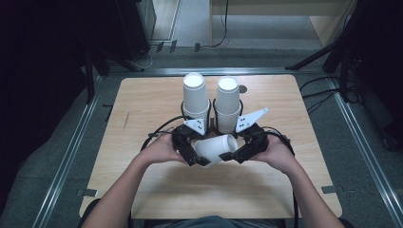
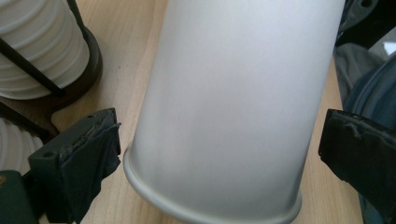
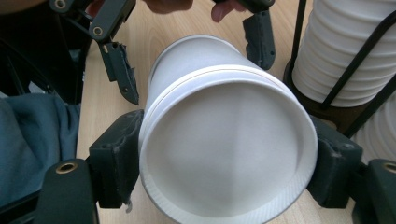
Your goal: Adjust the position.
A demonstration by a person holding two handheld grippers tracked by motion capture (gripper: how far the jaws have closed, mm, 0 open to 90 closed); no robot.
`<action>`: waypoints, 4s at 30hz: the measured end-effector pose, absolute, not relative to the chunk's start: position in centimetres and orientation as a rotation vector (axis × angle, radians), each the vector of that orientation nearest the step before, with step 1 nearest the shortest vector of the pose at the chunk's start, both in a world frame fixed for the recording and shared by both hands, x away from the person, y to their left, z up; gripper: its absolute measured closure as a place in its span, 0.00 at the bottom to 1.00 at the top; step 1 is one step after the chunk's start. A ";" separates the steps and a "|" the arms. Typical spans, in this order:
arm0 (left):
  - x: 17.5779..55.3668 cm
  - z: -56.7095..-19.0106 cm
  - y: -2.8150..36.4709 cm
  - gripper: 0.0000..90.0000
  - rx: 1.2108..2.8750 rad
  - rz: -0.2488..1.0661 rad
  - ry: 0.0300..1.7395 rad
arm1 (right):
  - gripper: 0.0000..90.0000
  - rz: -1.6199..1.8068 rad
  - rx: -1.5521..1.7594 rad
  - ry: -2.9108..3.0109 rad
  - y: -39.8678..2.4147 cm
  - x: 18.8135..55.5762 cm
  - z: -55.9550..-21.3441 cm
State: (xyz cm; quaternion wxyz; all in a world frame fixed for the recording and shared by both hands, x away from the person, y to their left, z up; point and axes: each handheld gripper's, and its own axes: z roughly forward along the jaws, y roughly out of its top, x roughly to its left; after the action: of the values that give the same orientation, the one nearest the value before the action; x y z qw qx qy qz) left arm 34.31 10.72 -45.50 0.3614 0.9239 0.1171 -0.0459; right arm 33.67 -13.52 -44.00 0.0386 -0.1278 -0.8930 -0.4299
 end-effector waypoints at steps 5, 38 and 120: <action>34.4 -45.8 11.2 0.00 2.330 -0.131 0.329 | 0.26 -1.357 -0.395 -2.721 -14.1 33.5 -43.5; 34.7 -45.1 12.5 0.16 2.236 -0.197 0.323 | 0.15 -1.495 -0.408 -2.638 -14.4 33.3 -42.4; 34.7 -44.7 11.3 0.00 2.432 -0.152 0.345 | 0.23 -1.281 -0.287 -2.835 -12.1 33.6 -45.0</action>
State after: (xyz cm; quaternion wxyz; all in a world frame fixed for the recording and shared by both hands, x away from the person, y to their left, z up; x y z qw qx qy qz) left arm 34.71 11.32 -44.70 0.3338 0.9315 0.1322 -0.0582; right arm 33.60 -12.09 -44.99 0.0087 -0.0918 -0.9074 -0.4099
